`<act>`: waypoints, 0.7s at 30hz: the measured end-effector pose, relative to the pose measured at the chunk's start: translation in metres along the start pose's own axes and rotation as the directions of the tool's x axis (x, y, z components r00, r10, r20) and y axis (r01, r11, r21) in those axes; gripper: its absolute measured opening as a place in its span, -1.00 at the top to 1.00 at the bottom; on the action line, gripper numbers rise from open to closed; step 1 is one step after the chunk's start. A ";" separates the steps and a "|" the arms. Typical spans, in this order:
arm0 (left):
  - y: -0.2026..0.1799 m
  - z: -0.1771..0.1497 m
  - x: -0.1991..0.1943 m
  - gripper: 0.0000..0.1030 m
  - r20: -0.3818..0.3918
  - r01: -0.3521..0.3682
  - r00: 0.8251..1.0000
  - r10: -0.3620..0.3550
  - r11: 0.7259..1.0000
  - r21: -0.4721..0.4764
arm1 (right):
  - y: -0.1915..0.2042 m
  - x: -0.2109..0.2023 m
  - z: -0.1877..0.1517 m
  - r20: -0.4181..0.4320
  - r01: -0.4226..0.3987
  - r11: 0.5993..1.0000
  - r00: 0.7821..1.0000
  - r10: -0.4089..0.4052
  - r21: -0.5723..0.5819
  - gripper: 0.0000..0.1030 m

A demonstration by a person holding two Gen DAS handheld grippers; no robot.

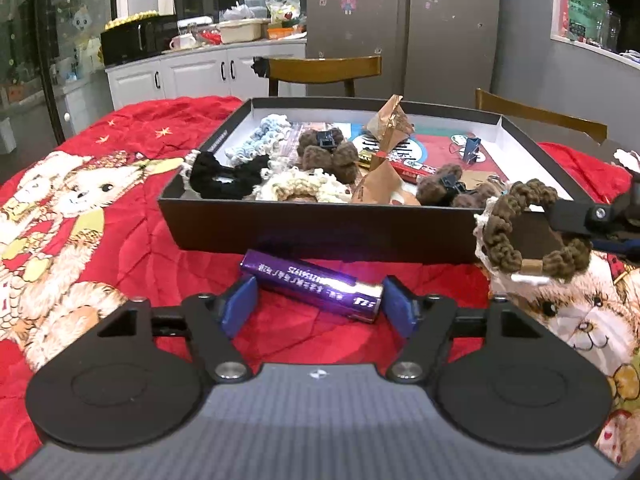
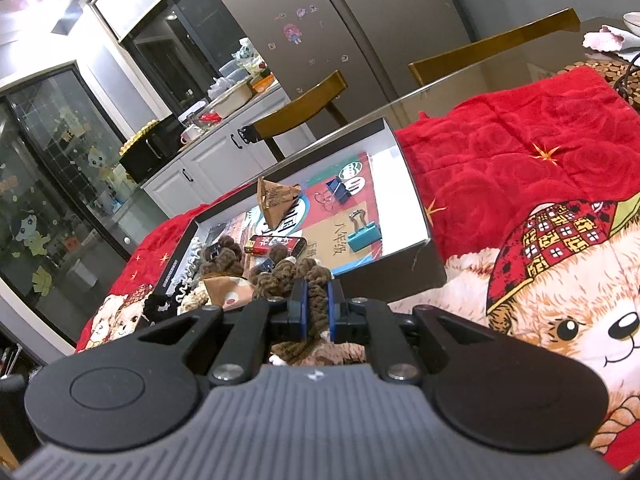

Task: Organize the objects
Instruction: 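Lift the brown scrunchie with the right gripper while the left closes on the purple stick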

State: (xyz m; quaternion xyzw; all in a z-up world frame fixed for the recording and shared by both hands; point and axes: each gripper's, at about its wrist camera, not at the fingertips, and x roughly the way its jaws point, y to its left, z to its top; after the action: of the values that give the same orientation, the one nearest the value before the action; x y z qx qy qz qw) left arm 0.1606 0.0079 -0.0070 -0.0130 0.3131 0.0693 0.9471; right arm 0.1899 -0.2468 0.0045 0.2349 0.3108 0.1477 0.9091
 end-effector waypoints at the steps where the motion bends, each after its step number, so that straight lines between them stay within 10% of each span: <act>1: 0.001 -0.001 -0.002 -0.32 0.004 0.005 1.000 -0.005 1.000 0.002 | 0.000 0.000 0.000 0.001 -0.003 1.000 1.000 0.003 -0.001 0.78; 9: -0.007 -0.007 -0.013 -0.15 0.020 0.017 1.000 -0.019 0.998 0.062 | 0.000 0.000 -0.001 -0.003 -0.008 1.000 1.000 0.008 0.004 0.78; 21: 0.005 -0.005 -0.009 -0.57 0.027 0.072 0.996 -0.080 0.970 0.232 | -0.001 0.002 -0.002 -0.048 -0.054 0.998 0.997 0.054 0.017 0.76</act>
State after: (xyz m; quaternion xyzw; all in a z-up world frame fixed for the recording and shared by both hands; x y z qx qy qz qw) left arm 0.1498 0.0116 -0.0059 0.0866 0.3012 -0.0037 0.9496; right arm 0.1907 -0.2465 0.0016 0.2465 0.3275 0.1755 0.8951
